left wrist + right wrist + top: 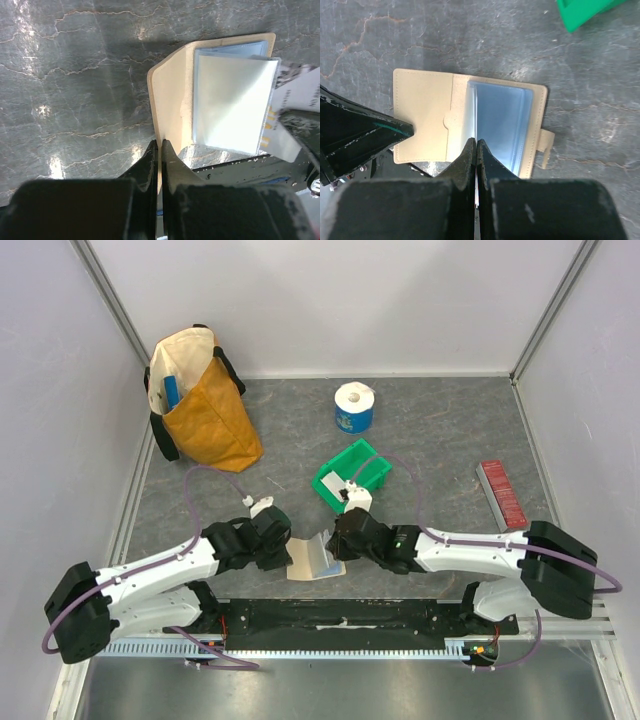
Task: Put the credit cards into the card holder
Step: Open the card holder at the center of the board.
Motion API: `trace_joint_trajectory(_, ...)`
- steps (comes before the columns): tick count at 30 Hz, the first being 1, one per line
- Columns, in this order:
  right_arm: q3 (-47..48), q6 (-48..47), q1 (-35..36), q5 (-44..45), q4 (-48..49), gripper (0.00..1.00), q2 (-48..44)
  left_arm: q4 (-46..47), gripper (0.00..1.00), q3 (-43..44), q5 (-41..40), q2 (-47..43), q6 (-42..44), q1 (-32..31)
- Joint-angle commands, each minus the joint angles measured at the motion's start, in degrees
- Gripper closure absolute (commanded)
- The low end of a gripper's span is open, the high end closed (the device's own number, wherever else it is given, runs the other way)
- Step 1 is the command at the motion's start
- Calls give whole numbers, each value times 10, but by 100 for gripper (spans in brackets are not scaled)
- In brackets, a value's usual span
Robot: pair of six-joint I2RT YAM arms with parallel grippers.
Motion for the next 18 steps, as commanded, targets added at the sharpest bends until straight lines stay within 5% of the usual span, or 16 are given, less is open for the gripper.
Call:
trace_joint_trajectory(1, -11, -3, -18, 34, -31, 100, -31, 27, 98, -9, -23, -1, -6, -3)
trace_joint_trajectory(18, -59, -4, -53, 5, -28, 100, -54, 44, 98, -29, -19, 3, -3, -3)
